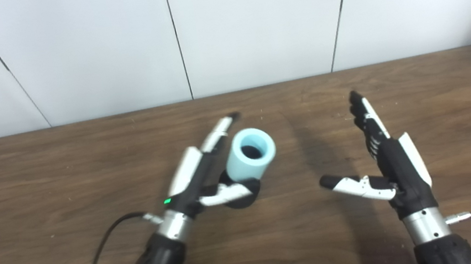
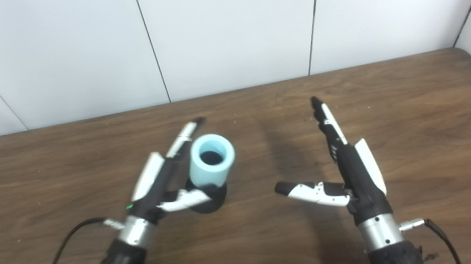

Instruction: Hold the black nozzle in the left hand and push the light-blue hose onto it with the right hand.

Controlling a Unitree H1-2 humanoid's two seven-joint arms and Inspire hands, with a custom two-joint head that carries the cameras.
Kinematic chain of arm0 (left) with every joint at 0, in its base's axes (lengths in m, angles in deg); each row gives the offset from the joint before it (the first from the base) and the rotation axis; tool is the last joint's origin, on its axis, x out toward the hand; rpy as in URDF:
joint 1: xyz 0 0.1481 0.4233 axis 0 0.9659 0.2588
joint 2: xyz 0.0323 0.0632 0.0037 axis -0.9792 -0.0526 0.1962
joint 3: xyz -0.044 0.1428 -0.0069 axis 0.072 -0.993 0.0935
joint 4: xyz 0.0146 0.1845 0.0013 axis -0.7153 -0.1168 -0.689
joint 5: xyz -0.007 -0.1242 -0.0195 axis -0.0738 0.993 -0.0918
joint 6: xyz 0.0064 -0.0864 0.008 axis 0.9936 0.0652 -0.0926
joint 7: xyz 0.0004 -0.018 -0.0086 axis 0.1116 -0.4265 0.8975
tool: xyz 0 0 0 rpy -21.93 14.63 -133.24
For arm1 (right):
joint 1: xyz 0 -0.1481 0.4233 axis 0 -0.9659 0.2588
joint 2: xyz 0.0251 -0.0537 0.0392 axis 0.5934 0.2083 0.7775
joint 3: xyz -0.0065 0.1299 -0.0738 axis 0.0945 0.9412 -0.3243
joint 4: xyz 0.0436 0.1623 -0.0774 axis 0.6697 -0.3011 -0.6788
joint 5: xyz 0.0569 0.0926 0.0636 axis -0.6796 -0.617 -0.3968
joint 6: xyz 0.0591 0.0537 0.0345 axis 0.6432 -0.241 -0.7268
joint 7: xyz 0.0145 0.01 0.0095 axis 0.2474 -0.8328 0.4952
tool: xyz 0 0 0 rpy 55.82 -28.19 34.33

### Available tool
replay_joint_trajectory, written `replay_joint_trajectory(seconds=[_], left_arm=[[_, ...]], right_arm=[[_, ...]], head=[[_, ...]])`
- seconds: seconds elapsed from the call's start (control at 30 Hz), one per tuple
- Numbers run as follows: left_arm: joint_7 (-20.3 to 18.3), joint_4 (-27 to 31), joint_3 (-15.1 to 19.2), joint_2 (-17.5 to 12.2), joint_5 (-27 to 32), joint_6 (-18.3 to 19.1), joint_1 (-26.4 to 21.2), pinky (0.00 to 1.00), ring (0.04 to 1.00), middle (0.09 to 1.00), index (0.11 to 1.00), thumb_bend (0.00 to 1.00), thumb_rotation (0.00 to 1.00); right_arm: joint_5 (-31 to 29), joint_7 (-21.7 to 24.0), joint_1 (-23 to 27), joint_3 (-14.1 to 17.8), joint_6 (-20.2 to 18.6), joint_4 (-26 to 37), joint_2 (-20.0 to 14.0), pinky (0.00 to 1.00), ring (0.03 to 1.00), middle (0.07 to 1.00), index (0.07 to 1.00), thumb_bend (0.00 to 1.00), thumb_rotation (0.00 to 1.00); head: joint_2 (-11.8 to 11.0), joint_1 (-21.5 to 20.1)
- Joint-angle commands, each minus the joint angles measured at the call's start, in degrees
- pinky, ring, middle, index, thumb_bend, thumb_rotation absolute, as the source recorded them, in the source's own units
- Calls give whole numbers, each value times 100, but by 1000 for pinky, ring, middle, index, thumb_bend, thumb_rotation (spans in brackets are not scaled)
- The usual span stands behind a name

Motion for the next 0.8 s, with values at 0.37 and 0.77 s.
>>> replay_joint_trajectory(seconds=[0.37,0.77], left_arm=[[-446,1371,413,-351,639,682,933,1000,994,1000,1000,1000,800],[-323,2477,776,9,721,1486,1043,966,957,1000,1000,1000,903]], right_arm=[[-757,-103,-82,-67,-666,245,458,956,1000,1000,1000,660,242],[-911,-255,-71,-29,-541,-187,545,996,1000,1000,1000,655,305]], head=[[-98,95],[-205,362]])
